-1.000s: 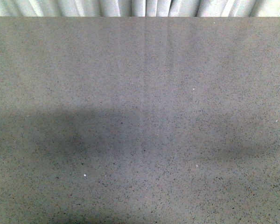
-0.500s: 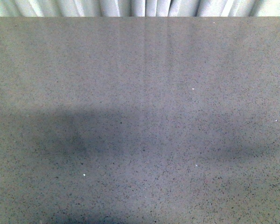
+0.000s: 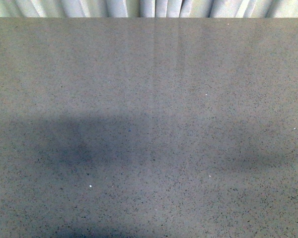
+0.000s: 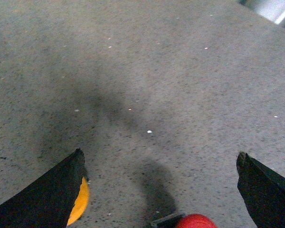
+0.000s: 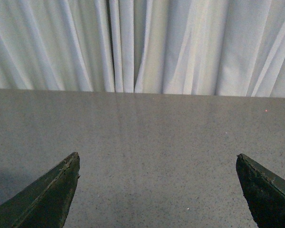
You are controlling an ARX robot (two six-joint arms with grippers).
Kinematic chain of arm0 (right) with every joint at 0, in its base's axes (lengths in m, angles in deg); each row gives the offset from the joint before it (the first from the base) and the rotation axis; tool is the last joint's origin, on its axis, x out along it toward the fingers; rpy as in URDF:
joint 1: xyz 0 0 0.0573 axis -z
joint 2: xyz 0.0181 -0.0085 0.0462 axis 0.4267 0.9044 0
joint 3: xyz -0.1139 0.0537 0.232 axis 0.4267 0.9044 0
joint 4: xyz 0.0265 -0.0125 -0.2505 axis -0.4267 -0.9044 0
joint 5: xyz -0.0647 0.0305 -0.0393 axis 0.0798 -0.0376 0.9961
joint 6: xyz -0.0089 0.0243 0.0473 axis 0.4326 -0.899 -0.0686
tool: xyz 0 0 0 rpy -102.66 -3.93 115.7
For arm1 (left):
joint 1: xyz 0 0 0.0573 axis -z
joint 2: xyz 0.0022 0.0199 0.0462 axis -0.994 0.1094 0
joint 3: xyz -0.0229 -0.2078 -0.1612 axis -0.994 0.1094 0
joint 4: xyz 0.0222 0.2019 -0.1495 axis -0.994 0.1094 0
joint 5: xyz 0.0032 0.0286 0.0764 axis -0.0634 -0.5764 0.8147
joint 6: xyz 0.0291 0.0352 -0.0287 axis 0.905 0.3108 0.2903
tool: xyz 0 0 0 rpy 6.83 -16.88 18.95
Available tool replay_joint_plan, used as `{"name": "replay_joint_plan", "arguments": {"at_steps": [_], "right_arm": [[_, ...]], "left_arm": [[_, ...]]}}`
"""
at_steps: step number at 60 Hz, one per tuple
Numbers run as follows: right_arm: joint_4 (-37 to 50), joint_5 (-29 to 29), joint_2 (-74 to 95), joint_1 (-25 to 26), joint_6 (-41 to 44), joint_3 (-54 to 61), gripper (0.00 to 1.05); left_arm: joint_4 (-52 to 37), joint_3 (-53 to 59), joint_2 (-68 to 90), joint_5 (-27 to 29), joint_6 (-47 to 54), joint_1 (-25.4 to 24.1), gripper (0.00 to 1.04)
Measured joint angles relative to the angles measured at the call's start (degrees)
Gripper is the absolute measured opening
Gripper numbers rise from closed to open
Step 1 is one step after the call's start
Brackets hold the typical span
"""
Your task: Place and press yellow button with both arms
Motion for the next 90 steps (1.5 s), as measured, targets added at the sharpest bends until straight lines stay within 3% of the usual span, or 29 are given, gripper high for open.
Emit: {"name": "replay_joint_plan", "arguments": {"at_steps": [34, 90], "right_arm": [[0.0, 0.0, 0.0, 0.0, 0.0, 0.0, 0.96], [0.0, 0.0, 0.0, 0.0, 0.0, 0.0, 0.96]], "left_arm": [[-6.8, -3.8, 14.8, 3.3, 2.7, -8.0, 0.96], [-12.8, -1.2, 19.4, 2.4, 10.3, -7.7, 0.96]]}}
